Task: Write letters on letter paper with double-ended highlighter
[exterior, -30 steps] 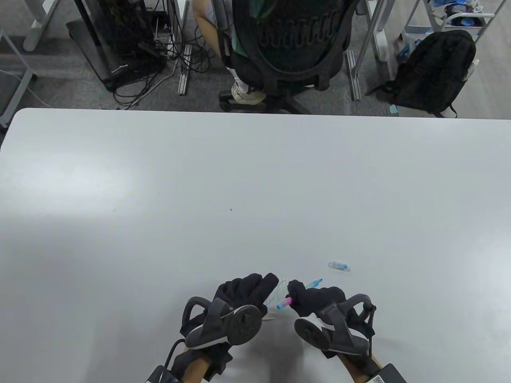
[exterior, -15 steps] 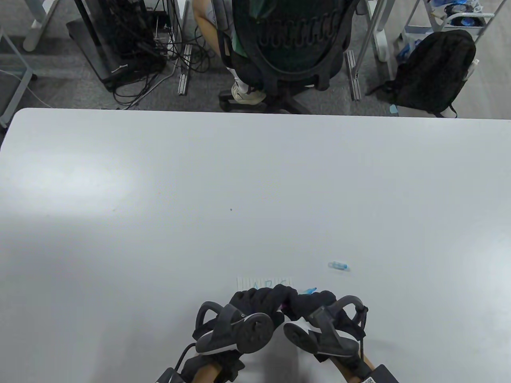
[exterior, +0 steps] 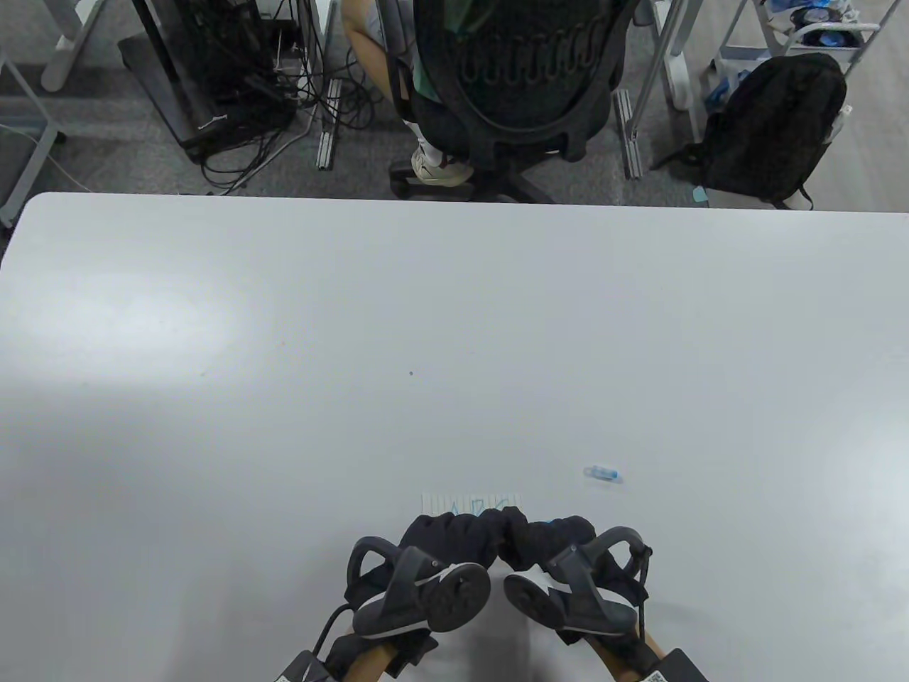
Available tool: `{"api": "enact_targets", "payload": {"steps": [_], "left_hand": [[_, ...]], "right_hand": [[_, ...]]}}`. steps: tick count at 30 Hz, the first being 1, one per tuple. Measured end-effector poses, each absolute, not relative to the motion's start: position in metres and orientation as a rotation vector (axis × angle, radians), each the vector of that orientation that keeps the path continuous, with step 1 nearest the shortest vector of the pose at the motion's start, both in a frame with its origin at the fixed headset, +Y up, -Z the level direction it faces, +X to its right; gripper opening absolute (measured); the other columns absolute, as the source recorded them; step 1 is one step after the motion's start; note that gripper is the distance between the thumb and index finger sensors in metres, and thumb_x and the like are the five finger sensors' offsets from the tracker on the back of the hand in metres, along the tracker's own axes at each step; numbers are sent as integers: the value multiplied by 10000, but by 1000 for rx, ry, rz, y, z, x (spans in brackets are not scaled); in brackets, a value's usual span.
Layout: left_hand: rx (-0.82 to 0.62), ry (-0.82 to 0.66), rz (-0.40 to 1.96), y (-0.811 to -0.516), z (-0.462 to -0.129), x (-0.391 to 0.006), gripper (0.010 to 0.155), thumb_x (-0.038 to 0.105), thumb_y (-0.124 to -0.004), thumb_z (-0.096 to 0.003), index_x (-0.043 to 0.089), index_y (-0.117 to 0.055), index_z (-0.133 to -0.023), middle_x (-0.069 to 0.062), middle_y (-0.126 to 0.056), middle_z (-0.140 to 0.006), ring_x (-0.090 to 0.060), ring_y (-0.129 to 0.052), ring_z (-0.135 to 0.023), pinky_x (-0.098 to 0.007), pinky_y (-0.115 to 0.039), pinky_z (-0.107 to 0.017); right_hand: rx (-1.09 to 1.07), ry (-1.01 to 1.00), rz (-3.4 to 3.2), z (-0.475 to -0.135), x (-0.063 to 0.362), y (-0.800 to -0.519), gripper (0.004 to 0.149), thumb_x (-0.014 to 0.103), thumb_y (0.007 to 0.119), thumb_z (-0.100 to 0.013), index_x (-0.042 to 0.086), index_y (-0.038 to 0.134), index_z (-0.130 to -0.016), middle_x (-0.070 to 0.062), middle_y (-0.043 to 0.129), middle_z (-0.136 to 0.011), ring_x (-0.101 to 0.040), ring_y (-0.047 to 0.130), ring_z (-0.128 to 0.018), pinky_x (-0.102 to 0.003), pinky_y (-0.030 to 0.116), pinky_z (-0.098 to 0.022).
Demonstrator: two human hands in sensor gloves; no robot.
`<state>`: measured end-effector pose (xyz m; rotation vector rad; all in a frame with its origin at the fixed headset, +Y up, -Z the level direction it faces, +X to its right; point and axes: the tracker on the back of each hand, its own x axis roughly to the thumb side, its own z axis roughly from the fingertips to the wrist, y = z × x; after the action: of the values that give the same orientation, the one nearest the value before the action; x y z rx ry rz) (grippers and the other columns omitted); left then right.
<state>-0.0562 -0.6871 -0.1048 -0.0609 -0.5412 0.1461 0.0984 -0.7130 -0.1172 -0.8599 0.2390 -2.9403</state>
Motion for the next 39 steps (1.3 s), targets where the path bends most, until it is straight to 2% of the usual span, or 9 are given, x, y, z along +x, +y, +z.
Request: {"api": "enact_targets", "payload": {"steps": [5,10,15,18,24,31,33,36,39], "left_hand": [[-65,-504,200,-685,-113,-66,488,363,-574,-629,203,-541,-1089,13,-818,-964,-130,-912,-763,-444,-782,-710],[-68,-449,260,-683,-123,-82,492,349,-565,-628,206,-531,-1098,10,-802,-980,-136,-900,-781,-450,-773,-719],[-74,-392,273,-684,-134,-98,505,320,-555,-624,202,-520,-1113,-4,-791,-995,-150,-895,-791,-464,-766,-722],[-87,-367,292,-686,-140,-106,506,302,-554,-620,201,-529,-1115,-16,-786,-1003,-157,-891,-799,-471,-764,-725],[-93,-336,321,-687,-145,-116,509,289,-556,-618,198,-530,-1118,-21,-780,-1012,-164,-887,-807,-475,-762,-727],[-105,-328,330,-689,-147,-120,508,283,-558,-617,201,-530,-1118,-25,-776,-1018,-166,-884,-813,-479,-760,-729],[-107,-326,332,-689,-147,-120,507,282,-558,-617,203,-531,-1117,-24,-775,-1019,-169,-886,-811,-479,-759,-730],[-110,-323,334,-689,-147,-122,503,281,-559,-617,206,-536,-1114,-25,-775,-1019,-166,-883,-815,-480,-759,-729],[-113,-319,344,-690,-148,-123,502,281,-559,-617,205,-537,-1113,-25,-771,-1022,-167,-882,-816,-479,-758,-730]], "right_hand": [[-827,232,-2984,-122,107,-708,586,472,678,-511,121,757,-972,-35,1015,-450,-203,1033,-279,-483,888,-414],[-755,268,-3028,-130,122,-699,622,486,665,-512,117,716,-1010,-68,1011,-518,-236,1033,-343,-513,865,-453],[-665,308,-3063,-142,141,-692,623,484,622,-531,124,678,-1036,-131,976,-672,-308,1014,-491,-573,803,-528],[-591,301,-3046,-152,154,-694,628,475,607,-541,128,632,-1064,-218,875,-855,-394,943,-668,-629,731,-582],[-410,116,-3003,-174,181,-707,601,402,593,-570,107,582,-1093,-344,639,-1043,-533,740,-878,-696,624,-628],[-315,-280,-2922,-191,192,-734,614,349,680,-560,83,576,-1102,-336,623,-1057,-528,725,-891,-692,620,-639],[-326,-279,-2894,-192,192,-739,577,329,678,-560,94,601,-1081,-304,653,-1038,-499,746,-867,-666,645,-635],[-356,-146,-2876,-192,187,-738,489,293,729,-540,83,721,-981,-226,782,-941,-430,841,-783,-633,705,-606],[-396,-162,-2814,-192,184,-737,491,356,744,-526,82,757,-934,-198,827,-878,-384,882,-740,-619,738,-591]]}}
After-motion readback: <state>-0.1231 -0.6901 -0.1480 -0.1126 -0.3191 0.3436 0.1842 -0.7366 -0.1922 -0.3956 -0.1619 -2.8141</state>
